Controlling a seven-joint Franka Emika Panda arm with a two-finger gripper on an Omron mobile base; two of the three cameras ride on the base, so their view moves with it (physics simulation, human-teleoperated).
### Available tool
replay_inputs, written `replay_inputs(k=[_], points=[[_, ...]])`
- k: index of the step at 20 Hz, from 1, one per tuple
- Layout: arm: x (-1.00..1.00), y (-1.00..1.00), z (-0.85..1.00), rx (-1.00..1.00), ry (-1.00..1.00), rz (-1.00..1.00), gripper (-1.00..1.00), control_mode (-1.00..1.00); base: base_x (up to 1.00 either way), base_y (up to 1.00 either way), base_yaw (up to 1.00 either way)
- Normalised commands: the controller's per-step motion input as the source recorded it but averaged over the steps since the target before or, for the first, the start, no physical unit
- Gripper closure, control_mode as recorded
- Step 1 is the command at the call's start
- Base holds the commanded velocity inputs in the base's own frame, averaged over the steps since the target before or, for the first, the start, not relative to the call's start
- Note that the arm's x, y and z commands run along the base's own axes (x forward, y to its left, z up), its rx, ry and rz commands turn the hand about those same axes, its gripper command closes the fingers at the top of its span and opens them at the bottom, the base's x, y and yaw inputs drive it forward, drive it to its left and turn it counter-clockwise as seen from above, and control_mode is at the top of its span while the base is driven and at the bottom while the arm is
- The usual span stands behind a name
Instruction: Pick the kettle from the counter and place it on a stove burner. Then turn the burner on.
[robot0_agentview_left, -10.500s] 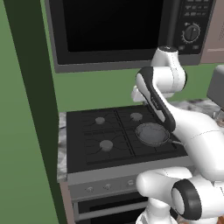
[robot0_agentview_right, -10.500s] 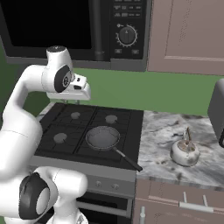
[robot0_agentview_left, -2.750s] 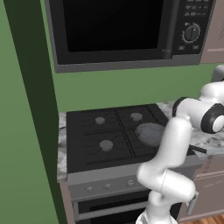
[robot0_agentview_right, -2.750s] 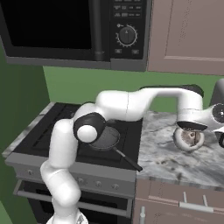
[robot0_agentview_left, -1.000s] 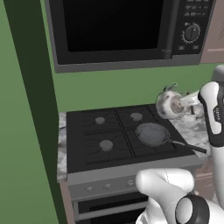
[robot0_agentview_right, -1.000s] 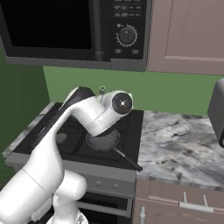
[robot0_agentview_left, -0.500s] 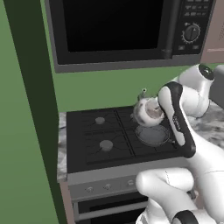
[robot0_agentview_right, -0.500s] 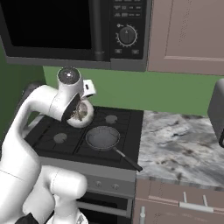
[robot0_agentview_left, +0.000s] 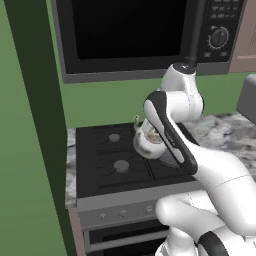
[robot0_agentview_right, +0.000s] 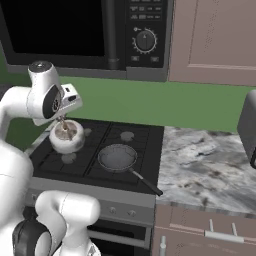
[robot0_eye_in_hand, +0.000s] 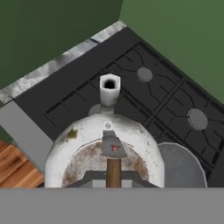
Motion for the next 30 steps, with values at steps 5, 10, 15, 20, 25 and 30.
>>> replay_inputs(k=[5, 10, 15, 20, 25, 30], points=[[0.00, 0.03, 0.00, -0.01, 0.00, 0.01, 1.00, -1.00, 0.00, 0.00, 0.00], [0.07, 0.20, -0.08, 0.00, 0.00, 0.00, 1.00, -1.00, 0.00, 0.00, 0.00], [0.21, 0.41, -0.13, 0.00, 0.00, 0.00, 1.00, -1.00, 0.00, 0.00, 0.00], [0.31, 0.41, -0.13, 0.00, 0.00, 0.00, 1.00, -1.00, 0.00, 0.00, 0.00], [0.26, 0.18, -0.25, 0.00, 0.01, 0.00, 1.00, -1.00, 0.00, 0.00, 0.00], [0.21, 0.01, -0.33, 0.00, 0.04, 0.00, 1.00, -1.00, 0.00, 0.00, 0.00]])
